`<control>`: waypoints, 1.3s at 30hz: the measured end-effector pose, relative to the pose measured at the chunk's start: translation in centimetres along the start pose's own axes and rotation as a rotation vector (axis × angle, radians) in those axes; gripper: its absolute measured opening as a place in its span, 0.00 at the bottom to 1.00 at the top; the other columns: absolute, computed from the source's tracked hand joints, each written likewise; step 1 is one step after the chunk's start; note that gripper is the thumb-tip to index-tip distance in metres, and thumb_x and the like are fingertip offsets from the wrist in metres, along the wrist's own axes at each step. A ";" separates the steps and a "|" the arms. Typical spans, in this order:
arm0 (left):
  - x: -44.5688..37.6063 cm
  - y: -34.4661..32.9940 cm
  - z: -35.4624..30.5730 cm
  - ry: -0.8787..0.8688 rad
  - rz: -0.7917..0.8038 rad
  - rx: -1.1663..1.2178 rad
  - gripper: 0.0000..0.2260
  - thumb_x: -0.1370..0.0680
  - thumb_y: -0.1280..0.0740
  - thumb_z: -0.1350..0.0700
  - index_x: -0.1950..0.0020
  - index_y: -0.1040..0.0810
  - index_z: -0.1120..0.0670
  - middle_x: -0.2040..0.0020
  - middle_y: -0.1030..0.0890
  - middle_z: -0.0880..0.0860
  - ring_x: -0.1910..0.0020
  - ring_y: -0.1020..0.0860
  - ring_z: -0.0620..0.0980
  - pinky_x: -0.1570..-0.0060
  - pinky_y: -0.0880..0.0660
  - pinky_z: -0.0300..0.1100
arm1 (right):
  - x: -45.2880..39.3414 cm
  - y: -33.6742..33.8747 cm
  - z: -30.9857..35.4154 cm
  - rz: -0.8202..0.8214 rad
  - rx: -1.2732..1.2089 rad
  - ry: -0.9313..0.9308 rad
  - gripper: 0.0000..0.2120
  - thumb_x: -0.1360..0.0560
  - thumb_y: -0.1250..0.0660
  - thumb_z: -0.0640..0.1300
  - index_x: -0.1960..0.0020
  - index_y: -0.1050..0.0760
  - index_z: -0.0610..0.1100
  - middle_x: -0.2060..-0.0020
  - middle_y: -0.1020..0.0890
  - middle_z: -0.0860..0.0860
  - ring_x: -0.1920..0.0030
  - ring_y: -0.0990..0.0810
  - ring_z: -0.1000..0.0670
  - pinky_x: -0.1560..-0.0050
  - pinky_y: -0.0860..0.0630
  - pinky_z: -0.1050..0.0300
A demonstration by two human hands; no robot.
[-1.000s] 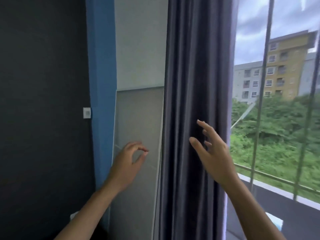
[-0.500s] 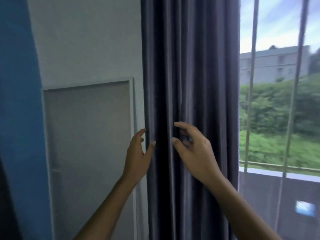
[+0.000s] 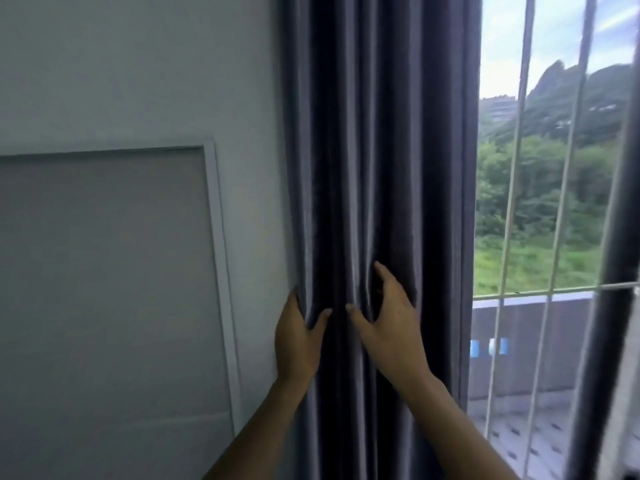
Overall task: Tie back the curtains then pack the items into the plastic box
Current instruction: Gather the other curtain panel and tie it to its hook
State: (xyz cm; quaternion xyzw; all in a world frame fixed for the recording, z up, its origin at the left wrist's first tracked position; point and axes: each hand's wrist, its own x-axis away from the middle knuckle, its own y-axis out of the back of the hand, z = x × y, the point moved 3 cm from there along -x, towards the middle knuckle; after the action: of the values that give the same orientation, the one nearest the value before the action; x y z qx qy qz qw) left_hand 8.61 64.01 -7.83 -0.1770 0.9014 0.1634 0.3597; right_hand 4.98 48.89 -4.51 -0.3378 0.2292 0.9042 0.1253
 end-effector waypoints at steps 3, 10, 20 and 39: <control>1.7 -0.3 2.2 0.019 0.013 -0.002 0.16 0.23 0.32 0.52 0.36 0.28 0.45 0.43 0.21 0.41 0.46 0.22 0.35 0.43 0.25 0.35 | 1.6 -1.1 -0.6 -0.067 0.088 -0.033 0.36 0.25 0.31 0.49 0.24 0.46 0.51 0.28 0.36 0.53 0.31 0.35 0.56 0.33 0.36 0.62; 3.4 0.2 4.1 0.017 -0.134 -0.010 0.18 0.25 0.30 0.56 0.36 0.26 0.53 0.45 0.21 0.44 0.48 0.22 0.39 0.44 0.27 0.29 | 1.8 -3.0 0.0 -0.133 0.237 0.085 0.29 0.24 0.31 0.49 0.27 0.40 0.50 0.35 0.31 0.53 0.37 0.30 0.57 0.41 0.29 0.65; 3.5 -0.4 7.7 0.001 0.001 -0.089 0.15 0.19 0.44 0.50 0.47 0.21 0.56 0.56 0.17 0.52 0.61 0.19 0.44 0.55 0.19 0.45 | 3.9 -5.6 -7.4 0.197 -0.065 -0.342 0.20 0.18 0.46 0.38 0.29 0.36 0.55 0.40 0.23 0.57 0.46 0.23 0.62 0.43 0.24 0.66; 7.7 -2.4 5.9 0.289 0.180 0.248 0.16 0.16 0.50 0.55 0.29 0.36 0.46 0.33 0.27 0.46 0.36 0.28 0.36 0.33 0.36 0.31 | 14.8 -14.3 -13.1 0.655 0.602 -0.208 0.36 0.19 0.40 0.45 0.24 0.60 0.36 0.37 0.24 0.38 0.49 0.17 0.47 0.50 0.19 0.56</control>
State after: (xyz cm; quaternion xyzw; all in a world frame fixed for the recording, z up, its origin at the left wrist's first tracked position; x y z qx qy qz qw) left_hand 7.94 62.84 -17.76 -0.0716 0.9690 0.0555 0.2298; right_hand 6.76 55.76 -27.83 -0.1035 0.5627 0.8185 -0.0523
